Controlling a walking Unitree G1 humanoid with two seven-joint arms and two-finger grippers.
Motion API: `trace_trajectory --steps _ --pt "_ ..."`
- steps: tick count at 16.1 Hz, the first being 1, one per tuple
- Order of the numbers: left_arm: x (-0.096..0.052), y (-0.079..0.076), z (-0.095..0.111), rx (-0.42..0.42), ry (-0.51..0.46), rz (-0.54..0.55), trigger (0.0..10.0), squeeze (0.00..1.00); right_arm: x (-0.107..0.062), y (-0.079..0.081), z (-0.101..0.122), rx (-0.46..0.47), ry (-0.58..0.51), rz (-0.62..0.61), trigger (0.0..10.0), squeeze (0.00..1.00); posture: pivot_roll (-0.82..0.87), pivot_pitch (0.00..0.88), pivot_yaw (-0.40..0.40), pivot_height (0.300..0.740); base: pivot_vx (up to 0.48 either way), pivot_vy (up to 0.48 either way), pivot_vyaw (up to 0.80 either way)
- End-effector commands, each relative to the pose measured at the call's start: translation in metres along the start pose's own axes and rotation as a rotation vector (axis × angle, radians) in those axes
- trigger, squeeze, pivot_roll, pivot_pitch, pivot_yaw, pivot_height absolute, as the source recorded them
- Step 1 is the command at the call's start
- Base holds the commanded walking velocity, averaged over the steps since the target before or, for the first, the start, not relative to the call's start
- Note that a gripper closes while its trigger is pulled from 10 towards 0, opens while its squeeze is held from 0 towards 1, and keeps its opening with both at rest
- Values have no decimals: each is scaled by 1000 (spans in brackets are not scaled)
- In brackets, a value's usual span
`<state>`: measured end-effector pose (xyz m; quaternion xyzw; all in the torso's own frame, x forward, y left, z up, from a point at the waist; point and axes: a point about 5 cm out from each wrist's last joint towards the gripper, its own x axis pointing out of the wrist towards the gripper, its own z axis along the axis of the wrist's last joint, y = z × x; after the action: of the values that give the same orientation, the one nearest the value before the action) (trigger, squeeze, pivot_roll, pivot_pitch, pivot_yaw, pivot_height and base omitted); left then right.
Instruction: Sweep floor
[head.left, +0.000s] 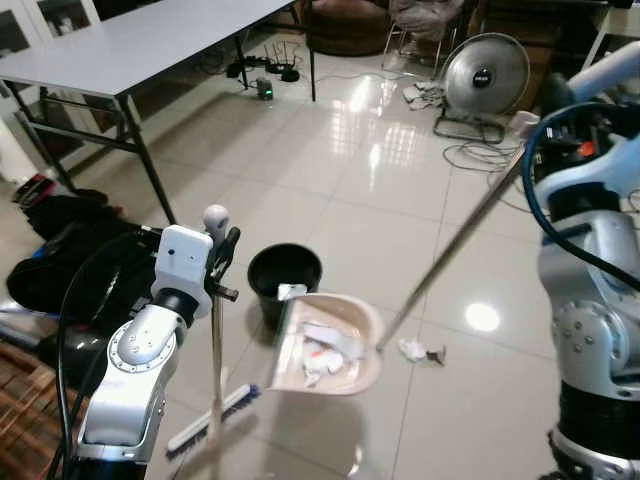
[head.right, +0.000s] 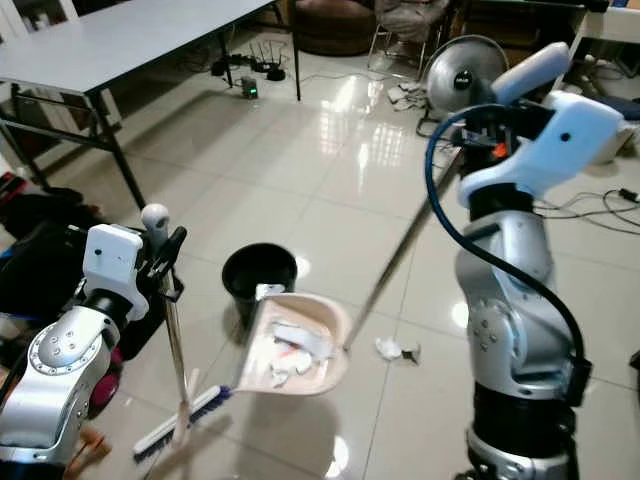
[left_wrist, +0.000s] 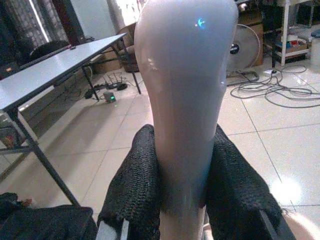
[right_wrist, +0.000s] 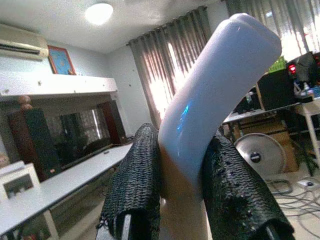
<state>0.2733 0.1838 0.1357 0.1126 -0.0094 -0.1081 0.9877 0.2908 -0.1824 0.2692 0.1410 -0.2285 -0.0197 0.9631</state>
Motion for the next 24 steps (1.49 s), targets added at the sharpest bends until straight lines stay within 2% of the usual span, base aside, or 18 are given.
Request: trace_trajectory --steps 1,9,13,24 --pt "4 -1 9 18 -33 8 10000 0 3 4 13 17 -49 11 10000 0 37 0 36 740 368 0 0" --pt "4 1 4 10 -19 33 10000 0 8 4 17 68 -54 9 10000 0 38 0 30 740 395 0 0" --pt "5 3 3 13 -17 41 10000 0 10 4 19 78 -62 9 10000 0 41 0 27 740 404 0 719" --pt "5 2 0 22 -7 30 10000 0 9 -5 18 111 -71 -28 10000 0 42 0 32 740 402 0 0"
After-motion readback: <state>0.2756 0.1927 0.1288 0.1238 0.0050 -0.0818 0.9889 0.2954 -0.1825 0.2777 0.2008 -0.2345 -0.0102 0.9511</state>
